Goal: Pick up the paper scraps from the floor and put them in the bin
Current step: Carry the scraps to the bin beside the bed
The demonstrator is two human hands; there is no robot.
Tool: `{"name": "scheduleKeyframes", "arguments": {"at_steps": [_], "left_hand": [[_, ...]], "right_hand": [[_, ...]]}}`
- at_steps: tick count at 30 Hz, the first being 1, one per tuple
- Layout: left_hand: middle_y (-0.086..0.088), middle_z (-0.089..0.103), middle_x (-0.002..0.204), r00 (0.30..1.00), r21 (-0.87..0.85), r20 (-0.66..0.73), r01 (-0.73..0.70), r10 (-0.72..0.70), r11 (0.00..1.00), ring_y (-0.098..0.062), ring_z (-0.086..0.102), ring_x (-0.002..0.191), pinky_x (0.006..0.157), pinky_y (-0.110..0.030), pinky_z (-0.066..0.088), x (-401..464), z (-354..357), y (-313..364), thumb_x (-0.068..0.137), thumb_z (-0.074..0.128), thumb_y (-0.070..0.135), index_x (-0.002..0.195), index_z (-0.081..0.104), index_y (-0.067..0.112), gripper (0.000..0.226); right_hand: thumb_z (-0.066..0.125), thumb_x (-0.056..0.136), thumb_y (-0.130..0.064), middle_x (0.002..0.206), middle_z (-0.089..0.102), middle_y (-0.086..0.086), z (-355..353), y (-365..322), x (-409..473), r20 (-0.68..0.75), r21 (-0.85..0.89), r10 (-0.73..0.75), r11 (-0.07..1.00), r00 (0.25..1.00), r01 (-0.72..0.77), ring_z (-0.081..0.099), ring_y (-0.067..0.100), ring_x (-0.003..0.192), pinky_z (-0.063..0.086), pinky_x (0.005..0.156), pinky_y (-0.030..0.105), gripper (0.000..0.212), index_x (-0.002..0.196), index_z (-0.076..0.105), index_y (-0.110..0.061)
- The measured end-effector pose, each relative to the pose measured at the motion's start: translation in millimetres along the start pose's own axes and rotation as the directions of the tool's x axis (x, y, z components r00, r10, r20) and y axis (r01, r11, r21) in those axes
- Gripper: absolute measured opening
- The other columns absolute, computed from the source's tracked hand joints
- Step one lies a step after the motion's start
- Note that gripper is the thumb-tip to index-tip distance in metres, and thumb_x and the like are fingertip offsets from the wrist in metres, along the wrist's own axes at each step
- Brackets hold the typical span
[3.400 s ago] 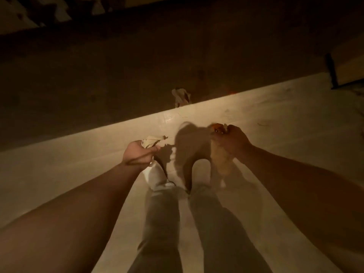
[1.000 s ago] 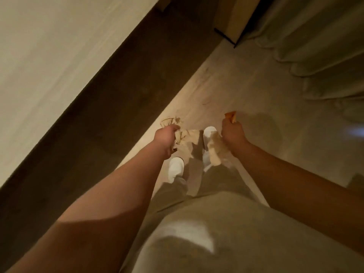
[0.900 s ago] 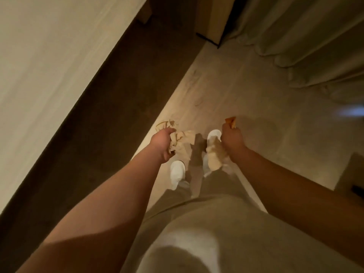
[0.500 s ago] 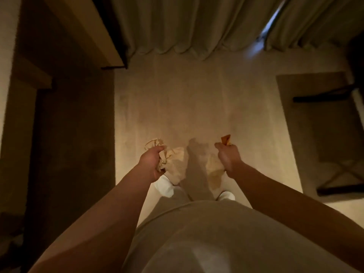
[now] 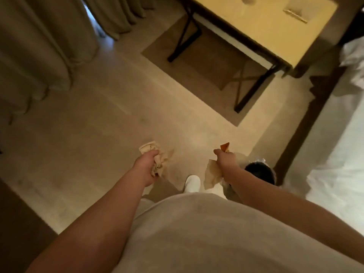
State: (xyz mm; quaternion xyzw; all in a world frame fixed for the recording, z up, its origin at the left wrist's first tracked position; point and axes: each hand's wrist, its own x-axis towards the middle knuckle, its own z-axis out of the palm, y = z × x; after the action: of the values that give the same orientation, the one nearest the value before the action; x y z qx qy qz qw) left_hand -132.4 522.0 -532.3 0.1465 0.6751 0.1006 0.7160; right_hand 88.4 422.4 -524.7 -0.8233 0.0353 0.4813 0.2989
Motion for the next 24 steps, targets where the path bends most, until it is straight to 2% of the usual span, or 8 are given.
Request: {"name": "scheduleKeyframes", "arguments": {"at_steps": [3,5,8,11,14,17,21,24], "left_hand": [[-0.004,0.071,0.059,0.998,0.208,0.065,0.005,-0.019,0.978,-0.019,0.066,0.046,0.043,-0.025,0.05,-1,76,-14,0.091,0.061,0.024,0.088,0.067,0.014,0.013],[-0.007,0.073,0.074,0.994,0.326,0.098,0.005,-0.039,0.945,-0.024,0.069,0.061,0.055,-0.029,0.054,1,120,-23,0.088,0.064,0.024,0.099,0.069,0.01,0.018],[-0.01,0.074,0.101,0.992,0.521,0.108,-0.003,-0.062,0.853,-0.029,0.07,0.084,0.076,-0.038,0.056,17,182,-40,0.078,0.07,0.03,0.117,0.068,0.012,0.043],[-0.011,0.076,0.103,0.983,0.671,0.134,0.002,-0.123,0.741,-0.03,0.073,0.086,0.074,-0.04,0.059,37,237,-70,0.073,0.07,0.032,0.122,0.068,0.011,0.054],[-0.009,0.076,0.099,0.971,0.762,0.154,0.002,-0.183,0.648,-0.028,0.072,0.086,0.069,-0.036,0.058,44,288,-99,0.078,0.066,0.032,0.123,0.068,0.011,0.05],[-0.008,0.075,0.09,0.969,0.83,0.147,-0.012,-0.198,0.558,-0.026,0.071,0.078,0.062,-0.034,0.058,62,331,-127,0.087,0.062,0.031,0.115,0.07,0.011,0.035],[-0.012,0.076,0.104,0.973,0.93,0.082,0.003,-0.215,0.369,-0.032,0.071,0.091,0.078,-0.041,0.059,116,387,-172,0.083,0.066,0.032,0.113,0.072,0.011,0.037],[-0.009,0.072,0.095,0.969,0.97,0.074,-0.015,-0.235,0.243,-0.027,0.067,0.078,0.061,-0.031,0.053,166,421,-206,0.085,0.068,0.03,0.115,0.068,0.012,0.035]], "right_hand": [[0.055,0.093,-0.033,0.088,0.059,0.01,-70,26,16,-0.077,0.193,0.12,0.976,0.99,-0.103,0.059,0.031,0.088,0.051,0.087,0.043,0.027,0.103,0.053,-0.008],[0.057,0.091,-0.033,0.098,0.062,0.012,-109,46,22,-0.106,0.342,0.205,0.926,0.973,-0.158,0.061,0.033,0.096,0.05,0.095,0.049,0.03,0.109,0.055,-0.009],[0.057,0.09,-0.034,0.092,0.061,0.01,-156,75,29,-0.131,0.547,0.293,0.818,0.947,-0.177,0.06,0.03,0.09,0.051,0.087,0.045,0.03,0.108,0.054,-0.011],[0.061,0.083,-0.04,0.096,0.063,0.011,-194,100,41,-0.134,0.711,0.379,0.681,0.916,-0.178,0.061,0.029,0.091,0.051,0.077,0.04,0.05,0.122,0.054,-0.011],[0.061,0.081,-0.042,0.106,0.065,0.014,-221,119,64,-0.141,0.801,0.435,0.578,0.889,-0.155,0.063,0.031,0.097,0.053,0.087,0.046,0.054,0.124,0.054,-0.012],[0.059,0.084,-0.042,0.103,0.066,0.012,-243,130,95,-0.16,0.832,0.451,0.54,0.878,-0.126,0.065,0.03,0.095,0.053,0.087,0.045,0.051,0.124,0.054,-0.012],[0.056,0.09,-0.042,0.102,0.064,0.008,-261,159,160,-0.177,0.85,0.478,0.515,0.86,-0.111,0.062,0.023,0.088,0.047,0.069,0.034,0.044,0.122,0.055,-0.011],[0.054,0.093,-0.035,0.093,0.058,0.012,-258,187,211,-0.16,0.854,0.486,0.505,0.859,-0.126,0.056,0.024,0.081,0.043,0.071,0.037,0.031,0.107,0.058,-0.008]]}}
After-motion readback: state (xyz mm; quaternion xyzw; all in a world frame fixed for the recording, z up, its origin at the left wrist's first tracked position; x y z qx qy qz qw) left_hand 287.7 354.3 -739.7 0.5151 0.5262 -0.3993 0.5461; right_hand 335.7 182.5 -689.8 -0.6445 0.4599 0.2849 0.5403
